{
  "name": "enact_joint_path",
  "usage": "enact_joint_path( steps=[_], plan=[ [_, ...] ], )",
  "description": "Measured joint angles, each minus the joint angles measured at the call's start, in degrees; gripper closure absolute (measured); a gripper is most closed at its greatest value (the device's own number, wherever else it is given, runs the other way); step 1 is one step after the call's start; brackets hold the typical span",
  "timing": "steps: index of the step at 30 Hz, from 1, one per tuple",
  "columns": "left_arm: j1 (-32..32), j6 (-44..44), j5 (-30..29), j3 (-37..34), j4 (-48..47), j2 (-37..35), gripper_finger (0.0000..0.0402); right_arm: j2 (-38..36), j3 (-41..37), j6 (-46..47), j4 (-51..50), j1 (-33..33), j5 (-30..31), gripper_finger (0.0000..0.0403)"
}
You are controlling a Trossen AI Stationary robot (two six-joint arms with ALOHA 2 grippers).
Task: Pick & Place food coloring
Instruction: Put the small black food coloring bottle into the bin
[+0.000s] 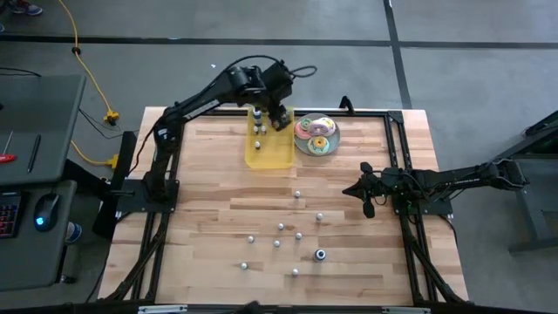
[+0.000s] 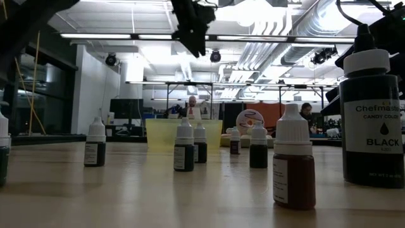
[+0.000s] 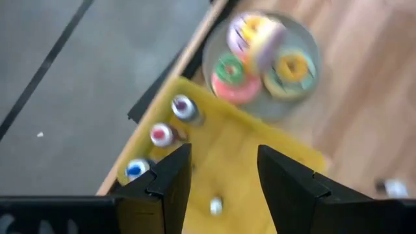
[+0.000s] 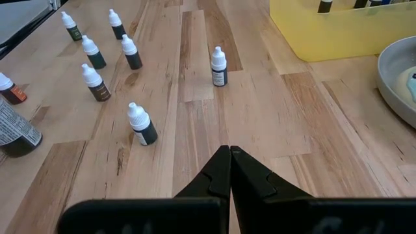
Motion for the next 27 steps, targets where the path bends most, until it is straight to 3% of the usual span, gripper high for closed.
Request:
enact_joint_path(
  steps=[10,19,23,27],
  plan=[
    [-7.8,0.5,0.6,-0.1,-10.0,-3.3,0.0231,0.0,0.0,0.0,0.0,0.0,0.0,0.0402],
    [-12.5,-0.6,5.8,-0.2,-13.6,-4.0,0.0231,0.0,0.0,0.0,0.0,0.0,0.0,0.0402],
    [-15.7,-2.6,5.1,-0.8,-13.4,-6.5,0.0231,0.0,0.0,0.0,0.0,0.0,0.0,0.0402],
    [-19.1,-3.9,2.5,-5.8,-13.5,-10.8,0.0231,0.0,0.0,0.0,-0.1,0.0,0.0,0.0402]
  ],
)
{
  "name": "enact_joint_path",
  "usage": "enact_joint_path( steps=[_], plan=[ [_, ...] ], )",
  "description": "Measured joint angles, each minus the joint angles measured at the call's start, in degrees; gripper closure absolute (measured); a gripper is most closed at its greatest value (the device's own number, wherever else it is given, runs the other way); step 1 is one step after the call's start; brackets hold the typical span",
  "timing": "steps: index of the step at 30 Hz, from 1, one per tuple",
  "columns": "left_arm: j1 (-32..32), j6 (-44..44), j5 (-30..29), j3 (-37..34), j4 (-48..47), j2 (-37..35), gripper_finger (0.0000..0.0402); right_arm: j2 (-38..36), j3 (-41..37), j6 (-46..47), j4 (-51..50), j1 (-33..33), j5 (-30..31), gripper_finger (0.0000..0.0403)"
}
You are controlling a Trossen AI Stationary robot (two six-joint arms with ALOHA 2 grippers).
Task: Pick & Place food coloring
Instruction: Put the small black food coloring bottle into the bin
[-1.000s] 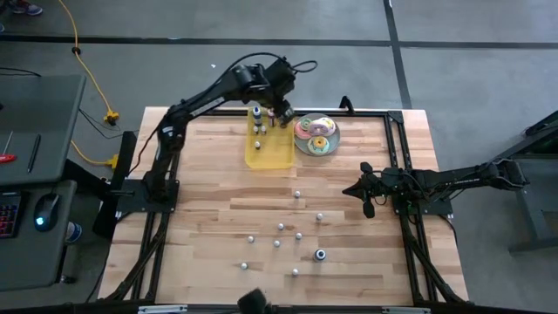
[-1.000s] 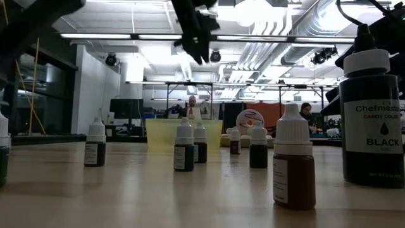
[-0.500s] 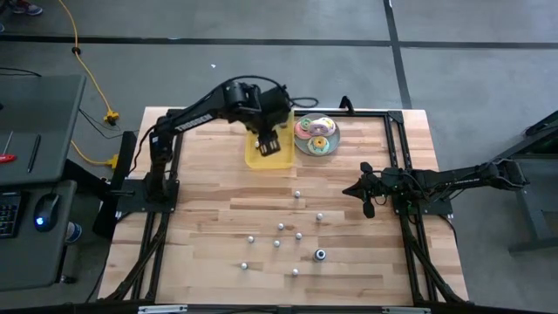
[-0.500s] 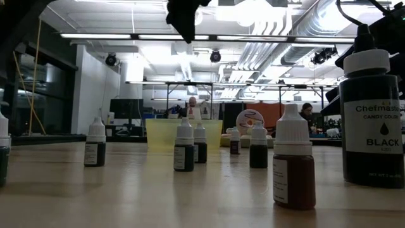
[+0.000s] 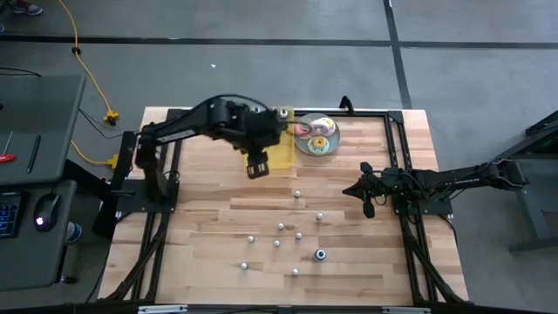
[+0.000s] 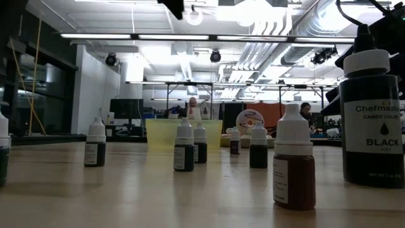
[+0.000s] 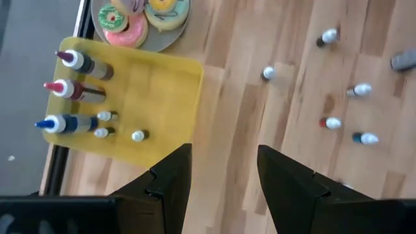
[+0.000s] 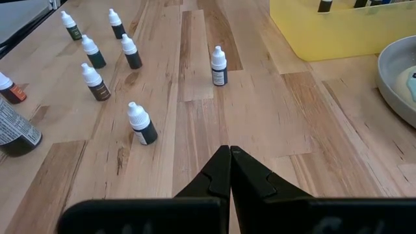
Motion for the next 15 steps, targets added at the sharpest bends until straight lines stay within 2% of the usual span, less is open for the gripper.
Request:
enact_joint_path(
  steps=[4,8,11,15],
  plan=[
    [-2.2,-0.6,-0.7,-8.5,2.0,-4.6,0.0231,0.0,0.0,0.0,0.1,0.0,0.0,0.0402],
    [-2.6,0.7,-0.1,-20.6,13.9,-9.3,0.0231,0.0,0.0,0.0,0.1,0.0,0.0,0.0402],
    [-2.5,5.4,4.9,-30.1,26.4,-12.0,0.0231,0.0,0.0,0.0,0.0,0.0,0.0,0.0402],
    [-2.1,14.9,11.0,-39.5,38.0,-12.8,0.0231,0.0,0.0,0.0,0.1,0.0,0.0,0.0402]
  ],
)
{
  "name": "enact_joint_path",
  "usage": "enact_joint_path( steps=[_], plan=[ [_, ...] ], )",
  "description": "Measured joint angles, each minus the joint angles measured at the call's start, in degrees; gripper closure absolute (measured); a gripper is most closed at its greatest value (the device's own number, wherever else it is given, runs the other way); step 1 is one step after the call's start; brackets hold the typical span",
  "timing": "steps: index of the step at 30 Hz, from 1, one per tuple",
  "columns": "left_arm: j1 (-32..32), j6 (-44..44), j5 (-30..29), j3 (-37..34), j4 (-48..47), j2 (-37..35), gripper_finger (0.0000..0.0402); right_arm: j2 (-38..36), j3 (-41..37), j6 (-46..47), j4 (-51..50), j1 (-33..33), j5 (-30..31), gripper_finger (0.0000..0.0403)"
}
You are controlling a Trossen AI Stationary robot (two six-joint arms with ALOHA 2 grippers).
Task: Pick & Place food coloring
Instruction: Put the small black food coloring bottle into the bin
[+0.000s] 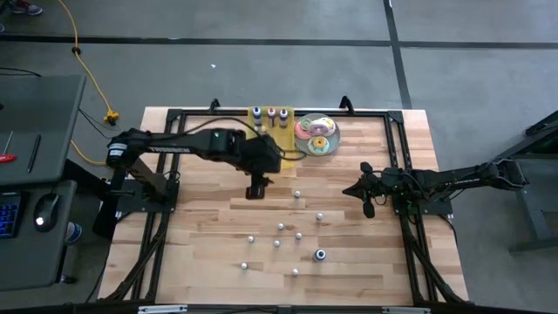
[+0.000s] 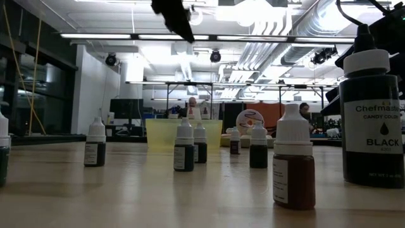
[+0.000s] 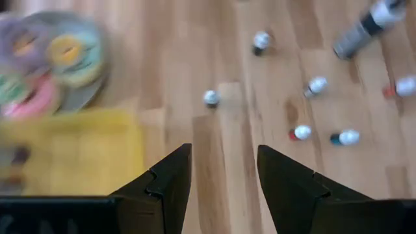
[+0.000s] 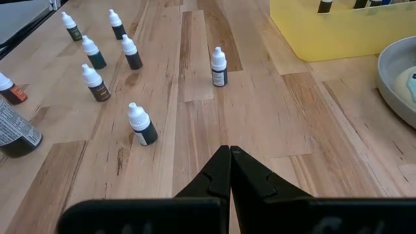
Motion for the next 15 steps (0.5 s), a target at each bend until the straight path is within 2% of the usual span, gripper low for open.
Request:
enact_joint_path(
  steps=[3,6,15],
  plan=[
    [1.0,7.8,4.0,-3.9,3.9,0.3,0.0231,0.0,0.0,0.0,-0.1,0.0,0.0,0.0402],
    [2.1,13.2,5.5,-5.9,6.2,1.8,0.0231,0.0,0.0,0.0,-0.1,0.0,0.0,0.0402],
    [4.6,14.7,5.8,-6.1,12.8,8.4,0.0231,0.0,0.0,0.0,-0.1,0.0,0.0,0.0402]
  ],
)
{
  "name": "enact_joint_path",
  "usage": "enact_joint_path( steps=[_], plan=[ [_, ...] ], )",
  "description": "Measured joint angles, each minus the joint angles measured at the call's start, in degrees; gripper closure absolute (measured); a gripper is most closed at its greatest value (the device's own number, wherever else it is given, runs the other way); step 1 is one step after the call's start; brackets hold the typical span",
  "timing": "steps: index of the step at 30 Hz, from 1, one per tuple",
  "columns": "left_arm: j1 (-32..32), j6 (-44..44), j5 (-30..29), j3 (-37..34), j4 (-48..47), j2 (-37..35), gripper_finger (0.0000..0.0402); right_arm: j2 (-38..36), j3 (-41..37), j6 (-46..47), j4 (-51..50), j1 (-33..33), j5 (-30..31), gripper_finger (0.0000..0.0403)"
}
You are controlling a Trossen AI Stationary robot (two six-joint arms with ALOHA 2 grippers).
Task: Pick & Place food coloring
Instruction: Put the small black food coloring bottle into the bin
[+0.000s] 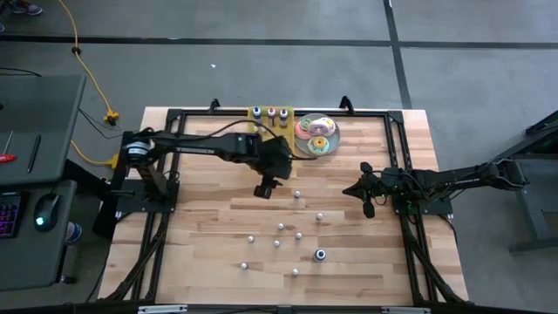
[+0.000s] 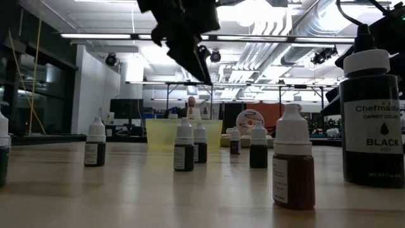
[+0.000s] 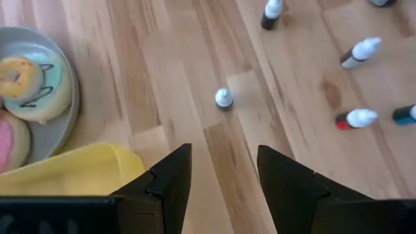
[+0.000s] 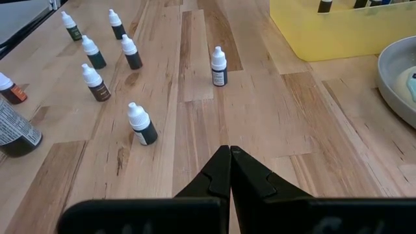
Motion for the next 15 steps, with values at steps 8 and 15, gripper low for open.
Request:
enact_joint_path(
  steps=[8,15],
  plan=[
    [0.7,0.0,3.5,0.1,6.6,6.2,0.0231,0.0,0.0,0.0,0.0,0.0,0.0,0.0402],
    [0.6,1.7,7.3,0.1,9.8,10.1,0.0231,0.0,0.0,0.0,0.0,0.0,0.0,0.0402]
  ],
)
